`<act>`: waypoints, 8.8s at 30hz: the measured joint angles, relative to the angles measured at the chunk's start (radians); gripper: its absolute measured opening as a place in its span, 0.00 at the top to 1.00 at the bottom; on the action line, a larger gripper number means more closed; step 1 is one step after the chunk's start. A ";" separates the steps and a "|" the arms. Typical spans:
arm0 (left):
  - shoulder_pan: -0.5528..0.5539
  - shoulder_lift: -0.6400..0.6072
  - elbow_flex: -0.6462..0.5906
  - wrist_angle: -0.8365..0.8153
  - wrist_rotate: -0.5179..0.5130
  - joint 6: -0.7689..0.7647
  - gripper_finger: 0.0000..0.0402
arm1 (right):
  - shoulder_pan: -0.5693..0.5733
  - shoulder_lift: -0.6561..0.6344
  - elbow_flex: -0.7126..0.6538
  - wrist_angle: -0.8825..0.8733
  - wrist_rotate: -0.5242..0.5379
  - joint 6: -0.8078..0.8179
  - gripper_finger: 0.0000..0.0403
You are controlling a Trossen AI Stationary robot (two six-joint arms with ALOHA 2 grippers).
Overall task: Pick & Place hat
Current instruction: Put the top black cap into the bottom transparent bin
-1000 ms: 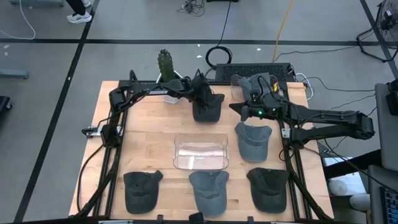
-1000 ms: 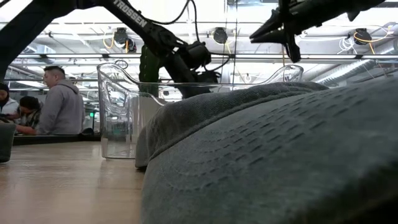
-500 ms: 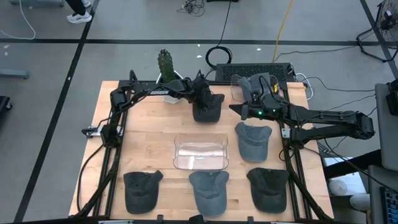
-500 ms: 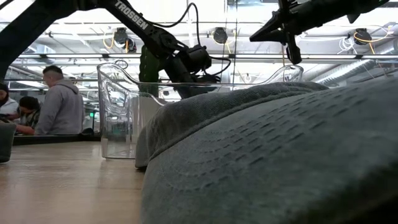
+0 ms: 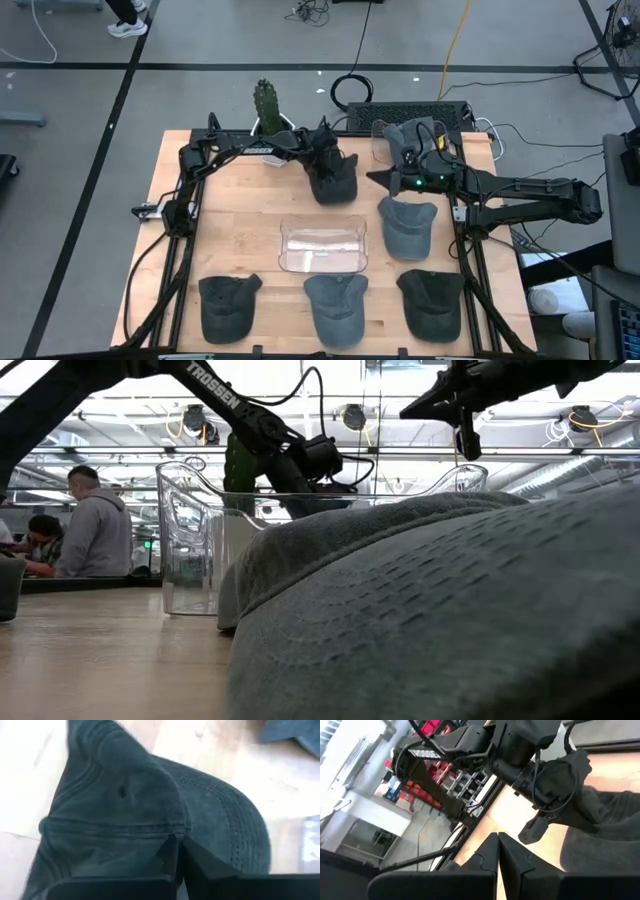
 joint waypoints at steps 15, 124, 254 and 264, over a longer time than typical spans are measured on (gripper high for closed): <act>-0.127 -0.268 0.000 -0.110 -0.042 0.003 0.99 | -0.003 -0.107 -0.001 0.069 -0.058 -0.115 1.00; -0.619 -0.228 0.000 -0.034 -0.189 -0.641 0.78 | 0.034 -0.206 0.000 -0.267 -0.175 -0.513 1.00; -0.529 -0.181 0.000 -0.054 -0.335 -0.620 0.98 | 0.054 -0.167 0.000 -0.394 -0.061 -0.201 1.00; -0.538 -0.181 0.000 -0.089 -0.428 -0.699 0.76 | 0.054 -0.167 0.000 -0.394 -0.060 -0.196 1.00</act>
